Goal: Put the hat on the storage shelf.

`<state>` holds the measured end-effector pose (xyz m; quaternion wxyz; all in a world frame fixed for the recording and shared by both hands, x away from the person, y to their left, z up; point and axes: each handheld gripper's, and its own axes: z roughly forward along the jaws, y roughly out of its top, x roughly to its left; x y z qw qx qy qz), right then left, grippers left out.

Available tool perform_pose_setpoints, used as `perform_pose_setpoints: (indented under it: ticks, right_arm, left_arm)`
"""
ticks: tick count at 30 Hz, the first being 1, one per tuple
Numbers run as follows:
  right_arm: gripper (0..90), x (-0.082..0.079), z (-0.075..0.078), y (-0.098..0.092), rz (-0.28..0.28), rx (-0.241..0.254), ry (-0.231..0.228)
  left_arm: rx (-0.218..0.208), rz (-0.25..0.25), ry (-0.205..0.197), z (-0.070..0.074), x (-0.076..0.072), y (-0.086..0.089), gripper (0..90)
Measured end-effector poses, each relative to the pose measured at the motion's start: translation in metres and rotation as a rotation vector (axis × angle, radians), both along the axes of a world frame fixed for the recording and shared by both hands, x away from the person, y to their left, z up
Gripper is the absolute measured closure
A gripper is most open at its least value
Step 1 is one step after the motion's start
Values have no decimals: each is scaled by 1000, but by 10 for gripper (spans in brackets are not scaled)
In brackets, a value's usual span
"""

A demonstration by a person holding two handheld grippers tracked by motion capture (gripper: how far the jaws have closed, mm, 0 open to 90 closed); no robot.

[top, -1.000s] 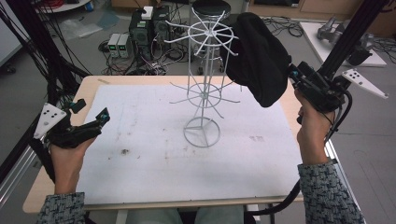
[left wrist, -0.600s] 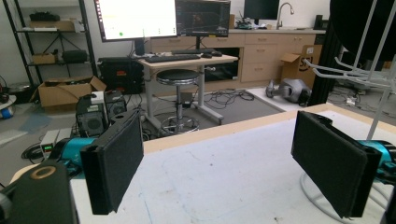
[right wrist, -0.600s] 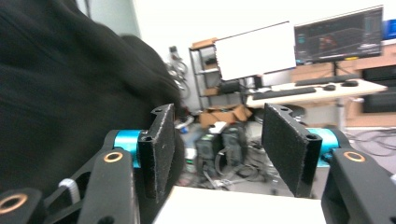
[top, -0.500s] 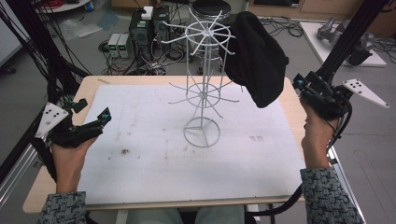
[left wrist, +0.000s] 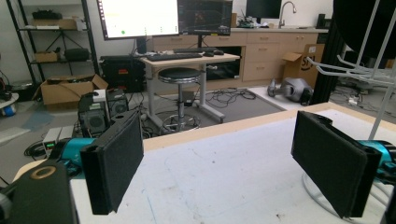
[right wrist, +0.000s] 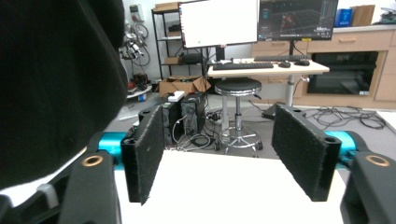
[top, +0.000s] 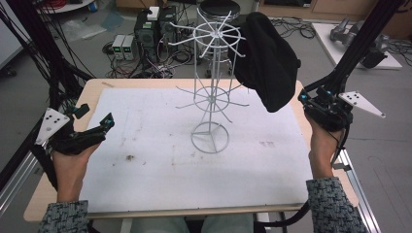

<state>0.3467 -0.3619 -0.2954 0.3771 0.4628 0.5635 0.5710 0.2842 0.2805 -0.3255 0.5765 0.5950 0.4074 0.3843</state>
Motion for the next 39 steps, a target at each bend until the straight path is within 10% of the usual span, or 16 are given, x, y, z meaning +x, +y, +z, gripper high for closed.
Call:
perform_pose_setpoints:
  ticks: [16, 39]
  right_arm:
    - [124, 5, -30, -2, -48, 19, 53]
    - [112, 1, -64, 5, -13, -18, 135]
  left_arm:
    - [0, 8, 7, -3, 1, 2, 172]
    - [5, 18, 29, -10, 6, 4, 172]
